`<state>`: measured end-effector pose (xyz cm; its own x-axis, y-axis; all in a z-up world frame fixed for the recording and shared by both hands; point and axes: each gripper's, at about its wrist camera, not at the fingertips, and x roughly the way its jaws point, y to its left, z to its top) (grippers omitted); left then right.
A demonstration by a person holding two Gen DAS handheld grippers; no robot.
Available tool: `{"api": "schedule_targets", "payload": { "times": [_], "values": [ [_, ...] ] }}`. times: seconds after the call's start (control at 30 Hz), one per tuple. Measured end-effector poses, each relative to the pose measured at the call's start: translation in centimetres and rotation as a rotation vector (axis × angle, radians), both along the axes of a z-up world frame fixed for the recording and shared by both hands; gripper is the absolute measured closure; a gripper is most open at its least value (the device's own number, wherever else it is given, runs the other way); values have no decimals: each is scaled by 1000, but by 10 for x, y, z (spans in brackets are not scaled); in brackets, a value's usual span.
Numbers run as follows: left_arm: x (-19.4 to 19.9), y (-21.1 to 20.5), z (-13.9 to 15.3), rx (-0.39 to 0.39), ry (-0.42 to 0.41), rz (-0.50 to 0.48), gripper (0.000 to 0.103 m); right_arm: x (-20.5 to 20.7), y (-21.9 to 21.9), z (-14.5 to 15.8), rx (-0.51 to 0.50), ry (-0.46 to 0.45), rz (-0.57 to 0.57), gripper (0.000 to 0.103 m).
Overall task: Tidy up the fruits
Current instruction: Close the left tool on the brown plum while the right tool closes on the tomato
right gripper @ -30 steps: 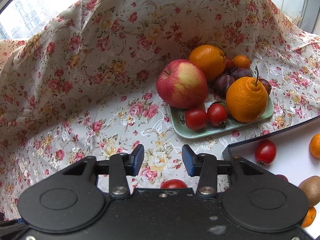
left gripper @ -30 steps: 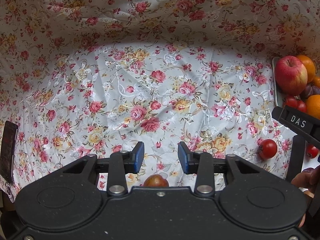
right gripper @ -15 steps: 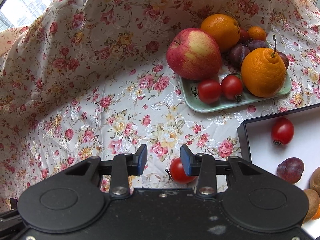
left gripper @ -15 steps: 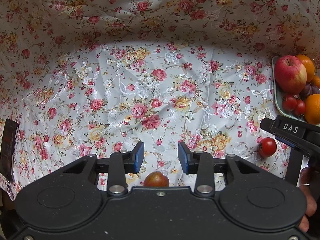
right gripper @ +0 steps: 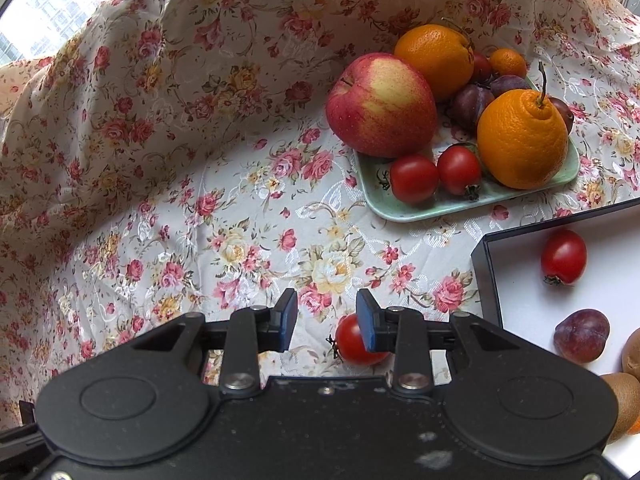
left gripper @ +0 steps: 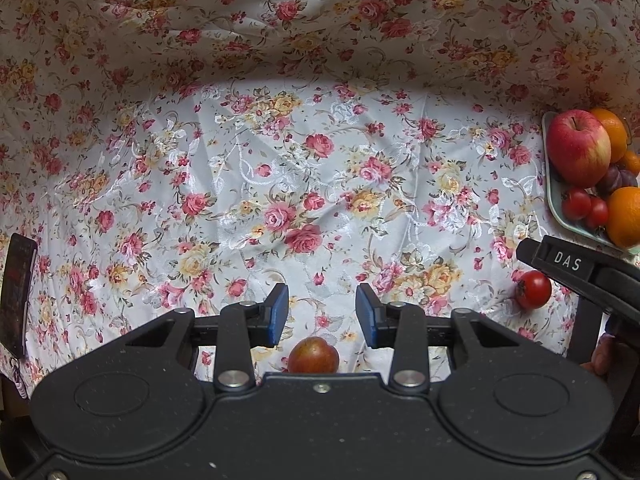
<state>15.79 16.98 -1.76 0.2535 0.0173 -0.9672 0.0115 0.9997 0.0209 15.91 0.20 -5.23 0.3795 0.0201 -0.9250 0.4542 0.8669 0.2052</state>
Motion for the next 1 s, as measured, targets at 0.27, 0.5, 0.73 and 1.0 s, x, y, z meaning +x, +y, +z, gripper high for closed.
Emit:
{"api": "schedule_targets", "payload": {
  "times": [0.27, 0.5, 0.73, 1.0],
  "values": [
    [-3, 1, 3, -1, -1, 1, 55, -2, 4, -2, -116, 20, 19, 69],
    [-9, 0, 7, -1, -3, -7, 55, -5, -6, -12, -87, 97, -29, 66],
    [-13, 7, 9, 3, 1, -4, 55, -13, -11, -16, -35, 103, -78, 66],
    [-20, 37, 4, -27, 26, 42, 55, -21, 3, 6, -38, 79, -26, 66]
  ]
}}
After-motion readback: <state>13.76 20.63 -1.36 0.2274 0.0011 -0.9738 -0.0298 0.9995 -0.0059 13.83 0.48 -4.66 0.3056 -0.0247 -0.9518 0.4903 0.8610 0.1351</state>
